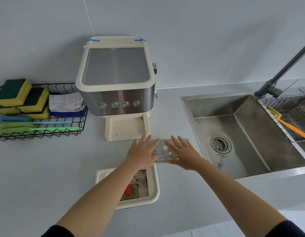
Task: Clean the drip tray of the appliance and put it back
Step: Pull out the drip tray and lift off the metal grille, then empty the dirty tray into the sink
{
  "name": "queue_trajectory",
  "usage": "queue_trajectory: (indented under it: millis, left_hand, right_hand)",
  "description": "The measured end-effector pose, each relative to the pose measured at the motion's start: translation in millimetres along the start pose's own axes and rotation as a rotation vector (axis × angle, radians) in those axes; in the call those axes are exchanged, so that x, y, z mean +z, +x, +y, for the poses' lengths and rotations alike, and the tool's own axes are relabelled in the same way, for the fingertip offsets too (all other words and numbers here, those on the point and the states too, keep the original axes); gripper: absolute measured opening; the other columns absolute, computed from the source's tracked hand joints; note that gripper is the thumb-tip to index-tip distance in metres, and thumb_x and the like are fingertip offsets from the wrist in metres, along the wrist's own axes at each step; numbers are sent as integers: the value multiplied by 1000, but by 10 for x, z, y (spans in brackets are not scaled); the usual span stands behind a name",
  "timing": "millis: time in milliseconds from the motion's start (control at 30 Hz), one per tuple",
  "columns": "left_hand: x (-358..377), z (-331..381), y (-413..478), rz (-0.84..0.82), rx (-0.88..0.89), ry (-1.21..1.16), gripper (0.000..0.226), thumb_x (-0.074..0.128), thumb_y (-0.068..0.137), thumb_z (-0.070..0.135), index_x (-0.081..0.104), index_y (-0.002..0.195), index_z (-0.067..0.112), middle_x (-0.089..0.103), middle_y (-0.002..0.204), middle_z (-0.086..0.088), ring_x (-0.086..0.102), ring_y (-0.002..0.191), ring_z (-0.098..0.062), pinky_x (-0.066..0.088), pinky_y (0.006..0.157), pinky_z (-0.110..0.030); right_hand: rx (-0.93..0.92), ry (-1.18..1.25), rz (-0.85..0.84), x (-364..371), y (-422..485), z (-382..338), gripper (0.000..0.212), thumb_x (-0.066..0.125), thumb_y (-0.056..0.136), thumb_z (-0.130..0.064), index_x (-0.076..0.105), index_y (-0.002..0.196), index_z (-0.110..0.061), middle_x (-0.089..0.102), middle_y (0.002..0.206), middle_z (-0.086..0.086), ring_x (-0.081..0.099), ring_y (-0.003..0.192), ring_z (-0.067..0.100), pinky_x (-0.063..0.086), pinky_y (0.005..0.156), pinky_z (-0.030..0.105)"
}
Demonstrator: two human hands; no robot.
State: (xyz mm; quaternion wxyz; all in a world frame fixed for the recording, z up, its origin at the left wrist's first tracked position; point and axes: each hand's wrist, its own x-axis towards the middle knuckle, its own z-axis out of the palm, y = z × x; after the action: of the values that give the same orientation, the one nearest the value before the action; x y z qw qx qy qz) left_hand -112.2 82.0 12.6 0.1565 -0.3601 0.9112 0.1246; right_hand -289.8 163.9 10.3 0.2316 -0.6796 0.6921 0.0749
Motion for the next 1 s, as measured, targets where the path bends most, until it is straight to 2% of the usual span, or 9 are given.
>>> queue_trajectory:
  millis: [133, 333, 600, 700, 833, 1000]
  left_hand:
    - [25, -217, -372, 81, -52, -31, 68, 24, 90, 57, -14, 143, 34, -10, 157, -6, -9, 144, -25, 1, 115, -47]
    - [239, -551, -979, 55, -194, -114, 78, 26, 84, 68, -15, 142, 36, -14, 156, -8, -11, 144, -25, 1, 116, -45]
    - [643, -635, -1522, 30, -281, -251, 100, 46, 71, 73, -13, 143, 35, -19, 155, -10, -12, 144, -25, 4, 116, -44]
    - [723, -605, -1614, 46, -289, -343, 111, 57, 65, 71, -10, 144, 33, -21, 153, -14, -9, 144, -28, 9, 115, -41]
    - [785, -601, -1636, 46, -335, -449, 119, 67, 59, 67, -10, 144, 35, -23, 153, -15, 5, 143, -32, 23, 112, -41]
    - [825, -614, -1601, 68, -331, -453, 113, 69, 61, 62, -4, 143, 39, -12, 156, -12, 32, 135, -31, 41, 101, -39]
  right_hand:
    - [-27, 89, 55, 6, -110, -276, 77, 41, 87, -55, -7, 144, -35, -15, 156, 1, -19, 142, 23, -5, 115, 45]
    - [-65, 207, 32, 244, -309, -614, 81, 47, 84, -56, -5, 144, -37, -15, 156, 1, -20, 141, 20, -5, 115, 41]
    - [-36, 292, -21, 533, -444, -890, 102, 62, 71, -60, -8, 143, -41, -20, 155, 5, -20, 142, 22, 2, 116, 43]
    - [-44, 320, -11, 605, -464, -952, 110, 67, 66, -60, -8, 143, -39, -22, 154, 6, -19, 142, 23, 9, 116, 45]
    - [-7, 395, 6, 680, -464, -1035, 115, 74, 65, -50, -9, 143, -36, -28, 152, 9, -6, 144, 26, 20, 114, 44]
    - [28, 465, 53, 710, -451, -1088, 119, 79, 63, -42, -7, 144, -34, -26, 153, 7, 14, 142, 28, 31, 109, 40]
